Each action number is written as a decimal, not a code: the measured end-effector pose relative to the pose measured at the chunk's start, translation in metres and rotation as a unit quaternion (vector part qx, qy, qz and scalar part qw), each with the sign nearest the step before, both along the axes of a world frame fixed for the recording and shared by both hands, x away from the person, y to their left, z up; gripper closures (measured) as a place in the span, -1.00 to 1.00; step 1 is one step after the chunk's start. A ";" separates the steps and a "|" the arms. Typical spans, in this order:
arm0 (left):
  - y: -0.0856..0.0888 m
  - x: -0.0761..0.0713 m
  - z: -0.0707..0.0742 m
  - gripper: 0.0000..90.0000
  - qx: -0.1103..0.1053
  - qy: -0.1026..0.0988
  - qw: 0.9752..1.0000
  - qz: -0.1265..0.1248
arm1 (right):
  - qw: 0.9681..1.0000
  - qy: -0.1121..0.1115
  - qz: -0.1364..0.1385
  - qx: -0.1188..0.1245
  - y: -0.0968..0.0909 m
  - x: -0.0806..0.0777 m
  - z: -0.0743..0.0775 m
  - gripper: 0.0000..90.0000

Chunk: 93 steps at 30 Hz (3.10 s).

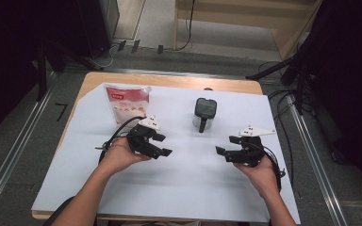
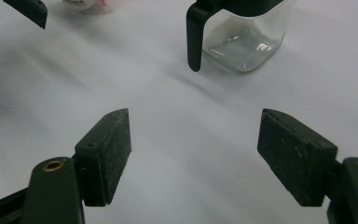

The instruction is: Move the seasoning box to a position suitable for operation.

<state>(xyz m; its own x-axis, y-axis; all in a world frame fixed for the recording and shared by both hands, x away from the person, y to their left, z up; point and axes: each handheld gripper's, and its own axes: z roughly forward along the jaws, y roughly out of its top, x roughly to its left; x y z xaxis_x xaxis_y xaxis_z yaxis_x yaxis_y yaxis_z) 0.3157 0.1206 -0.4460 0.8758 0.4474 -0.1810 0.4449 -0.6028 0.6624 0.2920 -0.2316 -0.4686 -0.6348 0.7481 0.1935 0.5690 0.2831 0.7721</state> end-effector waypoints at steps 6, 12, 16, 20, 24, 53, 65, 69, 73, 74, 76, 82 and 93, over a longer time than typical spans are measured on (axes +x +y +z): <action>0.000 0.000 0.003 -0.20 -0.031 0.022 0.999 -0.010 | 1.000 0.005 0.003 0.005 0.001 -0.002 0.001 -0.42; 0.001 -0.005 0.006 -0.21 -0.030 0.002 0.999 -0.018 | 1.000 -0.014 0.002 0.001 0.002 -0.007 0.004 -0.38; 0.003 -0.003 0.006 -0.21 -0.018 -0.002 1.000 -0.021 | 1.000 0.001 0.002 -0.009 0.002 -0.005 0.003 -0.35; 0.005 -0.003 0.008 -0.21 -0.032 -0.005 0.999 -0.021 | 1.000 0.003 -0.007 -0.013 0.001 -0.006 0.003 -0.32; 0.007 -0.003 0.009 -0.21 -0.027 -0.005 0.999 -0.021 | 1.000 0.004 -0.013 -0.005 -0.001 -0.007 0.004 -0.23; 0.017 0.002 0.010 -0.18 -0.037 0.006 0.999 -0.020 | 0.996 0.018 -0.085 0.017 0.014 0.019 0.009 -0.50; 0.012 0.004 0.007 -0.19 -0.033 0.010 0.999 -0.025 | 0.994 0.006 -0.106 -0.017 0.030 0.039 0.013 -0.62; 0.013 0.004 0.008 -0.19 -0.031 0.007 0.999 -0.029 | 0.992 0.012 -0.120 -0.026 0.035 0.044 0.014 -0.69; 0.014 0.005 0.007 -0.19 -0.033 0.009 0.999 -0.029 | 0.992 0.012 -0.127 -0.021 0.042 0.050 0.016 -0.70; 0.013 0.005 0.007 -0.19 -0.033 0.009 0.999 -0.025 | 0.991 0.010 -0.130 -0.021 0.044 0.052 0.017 -0.70; 0.013 0.006 0.007 -0.19 -0.036 0.012 0.999 -0.021 | 0.991 0.010 -0.132 -0.022 0.045 0.053 0.017 -0.70; 0.011 0.006 0.006 -0.20 -0.033 0.007 0.999 -0.024 | 0.987 0.016 -0.158 -0.016 0.054 0.064 0.017 -0.70; 0.008 0.006 0.005 -0.20 -0.027 0.012 0.999 -0.032 | 0.984 0.009 -0.179 -0.016 0.068 0.077 0.023 -0.71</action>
<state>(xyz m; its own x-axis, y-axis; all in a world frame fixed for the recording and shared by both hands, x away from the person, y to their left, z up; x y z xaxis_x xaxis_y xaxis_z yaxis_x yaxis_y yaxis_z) 0.3216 0.1288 -0.4415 0.8974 0.3792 -0.2254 0.4228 -0.5939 0.6845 0.3693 -0.1635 -0.4455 -0.3258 0.9291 0.1748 0.6501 0.0860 0.7550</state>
